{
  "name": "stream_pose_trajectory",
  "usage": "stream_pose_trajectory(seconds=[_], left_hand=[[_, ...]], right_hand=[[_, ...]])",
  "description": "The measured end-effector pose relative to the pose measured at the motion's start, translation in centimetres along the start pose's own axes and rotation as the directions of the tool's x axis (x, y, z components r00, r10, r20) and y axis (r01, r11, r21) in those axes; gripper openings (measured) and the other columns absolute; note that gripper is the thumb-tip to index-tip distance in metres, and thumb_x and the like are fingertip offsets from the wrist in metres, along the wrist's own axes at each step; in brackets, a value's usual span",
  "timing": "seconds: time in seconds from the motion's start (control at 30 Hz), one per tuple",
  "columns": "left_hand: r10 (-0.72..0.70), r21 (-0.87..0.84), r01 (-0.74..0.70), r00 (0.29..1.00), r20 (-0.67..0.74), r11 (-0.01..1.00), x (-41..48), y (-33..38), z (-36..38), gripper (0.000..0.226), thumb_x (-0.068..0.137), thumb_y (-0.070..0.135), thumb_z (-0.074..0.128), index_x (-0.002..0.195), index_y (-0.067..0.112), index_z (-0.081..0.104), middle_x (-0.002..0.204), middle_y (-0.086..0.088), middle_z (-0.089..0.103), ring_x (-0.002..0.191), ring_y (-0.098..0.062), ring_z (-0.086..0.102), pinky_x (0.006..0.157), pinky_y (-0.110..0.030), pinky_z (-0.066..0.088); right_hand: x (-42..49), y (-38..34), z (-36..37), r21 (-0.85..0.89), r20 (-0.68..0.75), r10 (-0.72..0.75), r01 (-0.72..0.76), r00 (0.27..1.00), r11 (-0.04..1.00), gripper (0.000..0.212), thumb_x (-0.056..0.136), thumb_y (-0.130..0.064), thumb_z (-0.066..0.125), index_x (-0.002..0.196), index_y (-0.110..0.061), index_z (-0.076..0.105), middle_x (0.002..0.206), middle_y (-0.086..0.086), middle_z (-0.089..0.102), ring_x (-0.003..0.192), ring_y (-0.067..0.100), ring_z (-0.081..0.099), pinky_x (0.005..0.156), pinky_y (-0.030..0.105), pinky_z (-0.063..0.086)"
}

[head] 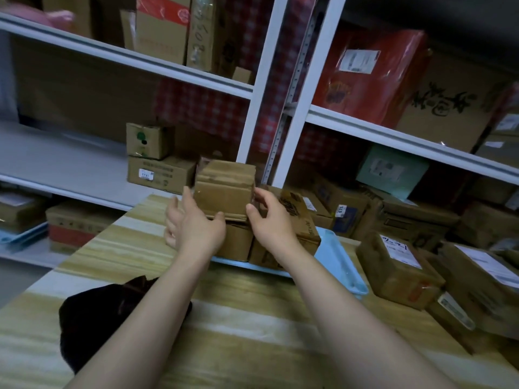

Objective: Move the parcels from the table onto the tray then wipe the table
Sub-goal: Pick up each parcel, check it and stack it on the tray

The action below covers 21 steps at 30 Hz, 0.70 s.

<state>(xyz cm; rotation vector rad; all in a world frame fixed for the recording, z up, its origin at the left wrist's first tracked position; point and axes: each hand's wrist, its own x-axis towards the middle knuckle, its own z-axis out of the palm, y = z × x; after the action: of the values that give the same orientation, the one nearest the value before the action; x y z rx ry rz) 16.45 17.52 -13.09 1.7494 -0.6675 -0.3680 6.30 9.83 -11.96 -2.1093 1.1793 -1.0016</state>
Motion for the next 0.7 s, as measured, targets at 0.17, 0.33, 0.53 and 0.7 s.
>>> stream_pose_trajectory(seconds=[0.17, 0.33, 0.53, 0.7], left_hand=[[0.142, -0.037, -0.151, 0.974, -0.179, 0.988, -3.4, 1.5, 0.8, 0.072, 0.086, 0.020, 0.066, 0.147, 0.023, 0.029, 0.154, -0.010, 0.011, 0.142, -0.030, 0.012, 0.117, -0.048, 0.011], [0.380, 0.002, -0.390, 0.894, -0.237, 0.921, -8.2, 3.0, 4.3, 0.055, 0.079, 0.016, 0.069, 0.130, 0.020, 0.049, 0.147, -0.011, 0.024, 0.135, -0.030, 0.024, 0.110, -0.045, 0.018], [0.498, 0.003, -0.517, 0.827, 0.261, 0.856, -14.3, 3.9, 12.6, 0.045, 0.085, 0.023, 0.063, 0.128, 0.031, 0.051, 0.134, 0.000, 0.042, 0.125, -0.024, 0.038, 0.097, -0.031, 0.025], [0.393, 0.145, -0.599, 0.669, 0.631, 0.787, -18.1, 3.1, 19.9, 0.052, 0.089, 0.034, 0.058, 0.139, 0.031, 0.044, 0.141, -0.002, 0.045, 0.132, -0.024, 0.038, 0.106, -0.034, 0.029]], right_hand=[[-0.9, 1.8, -3.2, 0.022, -0.240, -0.071, 0.078, 0.968, 0.997, 0.031, 0.098, -0.030, 0.055, 0.129, -0.032, 0.058, 0.132, -0.008, 0.058, 0.130, 0.016, 0.046, 0.109, 0.040, 0.043], [-2.1, 6.4, -8.2, 0.101, -0.504, 0.102, -0.059, 0.857, 0.993, 0.025, 0.096, -0.023, 0.057, 0.120, -0.025, 0.061, 0.125, -0.001, 0.060, 0.119, 0.021, 0.054, 0.104, 0.043, 0.046], [-5.8, 15.2, -15.6, 0.192, -0.569, 0.472, -0.449, 0.674, 0.873, 0.038, 0.091, -0.023, 0.064, 0.127, -0.016, 0.056, 0.135, 0.013, 0.054, 0.128, 0.033, 0.049, 0.105, 0.035, 0.039], [-8.1, 20.9, -20.9, 0.201, -0.511, 0.633, -0.635, 0.581, 0.746, 0.060, 0.089, -0.034, 0.069, 0.141, -0.018, 0.045, 0.147, 0.017, 0.039, 0.137, 0.037, 0.039, 0.111, 0.036, 0.034]])
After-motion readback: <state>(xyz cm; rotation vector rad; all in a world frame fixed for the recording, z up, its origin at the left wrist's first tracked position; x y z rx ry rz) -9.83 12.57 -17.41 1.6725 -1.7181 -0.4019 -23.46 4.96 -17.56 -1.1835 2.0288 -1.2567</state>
